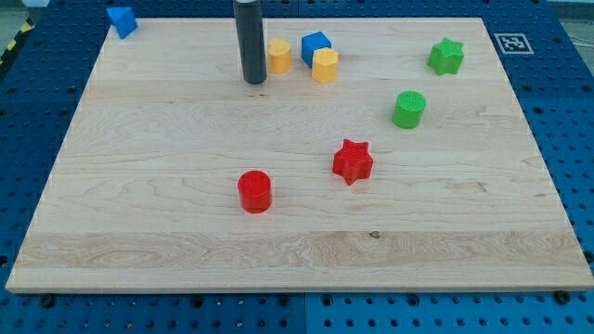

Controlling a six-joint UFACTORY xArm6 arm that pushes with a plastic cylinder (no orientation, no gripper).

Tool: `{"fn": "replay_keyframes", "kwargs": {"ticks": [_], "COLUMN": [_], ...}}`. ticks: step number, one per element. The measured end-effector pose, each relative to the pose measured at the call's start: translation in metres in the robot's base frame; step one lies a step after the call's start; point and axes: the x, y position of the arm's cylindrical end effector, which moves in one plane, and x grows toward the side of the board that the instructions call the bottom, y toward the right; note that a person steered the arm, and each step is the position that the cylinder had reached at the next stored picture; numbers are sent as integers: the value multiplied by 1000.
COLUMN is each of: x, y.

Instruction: Move the yellow heart to the top center of the board

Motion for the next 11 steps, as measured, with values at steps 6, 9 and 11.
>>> {"fn": "replay_keyframes", "kwargs": {"ticks": [6, 9, 11], "x": [20, -1, -4], "y": [19, 19, 19]}}
